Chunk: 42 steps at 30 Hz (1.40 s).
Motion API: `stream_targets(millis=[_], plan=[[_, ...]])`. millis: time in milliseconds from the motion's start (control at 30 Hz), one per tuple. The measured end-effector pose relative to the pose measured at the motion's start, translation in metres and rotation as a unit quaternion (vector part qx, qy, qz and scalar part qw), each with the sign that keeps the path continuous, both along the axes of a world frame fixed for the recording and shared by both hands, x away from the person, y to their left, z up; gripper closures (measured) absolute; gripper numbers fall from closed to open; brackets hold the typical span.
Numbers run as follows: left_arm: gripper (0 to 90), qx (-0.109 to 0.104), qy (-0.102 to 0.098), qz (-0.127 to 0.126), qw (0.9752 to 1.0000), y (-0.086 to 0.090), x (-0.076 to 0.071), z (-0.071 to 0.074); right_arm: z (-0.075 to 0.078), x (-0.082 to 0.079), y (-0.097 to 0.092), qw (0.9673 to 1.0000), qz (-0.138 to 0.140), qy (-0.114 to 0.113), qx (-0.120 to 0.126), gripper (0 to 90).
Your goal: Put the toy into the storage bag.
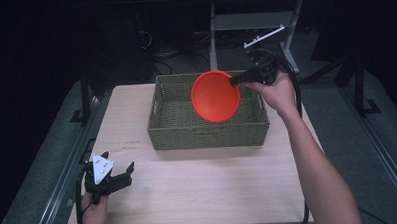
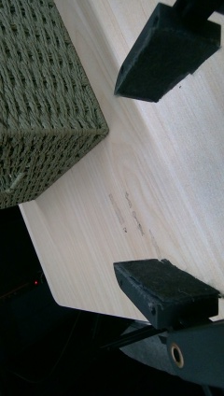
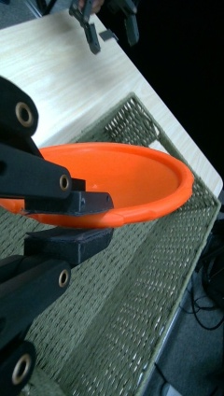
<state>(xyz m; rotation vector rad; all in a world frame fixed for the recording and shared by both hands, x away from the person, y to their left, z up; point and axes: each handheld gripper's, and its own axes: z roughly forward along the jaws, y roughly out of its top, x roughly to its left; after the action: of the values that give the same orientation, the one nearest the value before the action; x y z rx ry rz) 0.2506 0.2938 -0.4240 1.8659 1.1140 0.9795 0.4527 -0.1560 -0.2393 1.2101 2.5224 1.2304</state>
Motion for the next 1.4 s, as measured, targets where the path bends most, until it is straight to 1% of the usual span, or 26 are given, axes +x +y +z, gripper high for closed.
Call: stream_targets(millis=[233,333,433,467,567,600,700,800,833,867,900,967,1067,1167,1267,1300,1333,1400], plan=[[12.8,0.005,0.002,-0.002,1.0000,0.000,0.000,0.000,-0.007,0.012,-0.007,0.9997,-0.026,0.002,0.001,82.0],[12.9,0.003,0.002,0.000,1.0000,0.001,0.000,0.000,-0.010,0.016,-0.008,0.9994,-0.034,0.001,-0.001,81.9],[12.8,0.002,0.001,0.000,1.0000,0.001,0.000,0.000,-0.012,0.018,-0.008,0.9994,-0.034,0.001,-0.006,81.9],[12.8,0.005,0.003,-0.001,1.0000,0.000,0.000,0.000,-0.014,0.019,-0.007,0.9992,-0.038,0.003,-0.008,81.9],[12.8,0.005,0.003,-0.003,1.0000,-0.001,0.000,0.000,-0.017,0.021,-0.007,0.9991,-0.041,0.003,-0.005,81.9],[12.8,0.005,0.002,-0.003,1.0000,-0.001,0.000,0.000,-0.020,0.022,-0.007,0.9990,-0.044,0.007,0.001,81.9],[12.8,0.002,-0.001,-0.001,1.0000,0.000,0.000,0.001,-0.026,0.025,-0.010,0.9986,-0.051,0.014,0.000,81.9],[12.8,0.002,0.000,0.000,1.0000,0.002,0.000,0.001,-0.031,0.026,-0.011,0.9983,-0.057,0.015,-0.001,81.8],[12.8,-0.001,-0.002,0.001,1.0000,0.002,0.000,0.001,-0.033,0.027,-0.012,0.9980,-0.059,0.020,-0.001,81.8],[12.8,0.001,0.001,0.001,1.0000,0.002,0.000,0.001,-0.038,0.030,-0.013,0.9977,-0.062,0.028,0.001,81.8],[12.8,0.001,0.001,0.001,1.0000,0.002,0.000,0.001,-0.038,0.030,-0.013,0.9977,-0.062,0.028,0.001,81.8],[12.8,0.002,0.001,0.000,1.0000,0.001,0.000,0.001,-0.044,0.032,-0.012,0.9973,-0.065,0.033,0.002,81.7],[12.8,0.003,0.000,0.000,1.0000,0.001,0.000,0.001,-0.048,0.035,-0.013,0.9969,-0.068,0.038,0.004,81.6],[12.8,0.003,0.002,0.001,1.0000,0.002,0.000,0.001,-0.054,0.036,-0.014,0.9967,-0.071,0.039,0.000,81.5],[12.8,0.003,0.000,0.001,1.0000,0.001,0.000,0.001,-0.060,0.038,-0.014,0.9961,-0.075,0.047,-0.003,81.5],[12.8,0.008,0.002,0.000,1.0000,0.002,0.000,0.001,-0.062,0.039,-0.013,0.9960,-0.076,0.047,-0.004,81.5],[12.8,0.005,0.000,0.000,1.0000,0.002,0.000,0.001,-0.063,0.040,-0.013,0.9959,-0.076,0.047,-0.004,81.5],[12.8,0.005,0.001,0.000,1.0000,0.002,0.000,0.001,-0.065,0.041,-0.010,0.9959,-0.076,0.050,-0.003,81.5]])
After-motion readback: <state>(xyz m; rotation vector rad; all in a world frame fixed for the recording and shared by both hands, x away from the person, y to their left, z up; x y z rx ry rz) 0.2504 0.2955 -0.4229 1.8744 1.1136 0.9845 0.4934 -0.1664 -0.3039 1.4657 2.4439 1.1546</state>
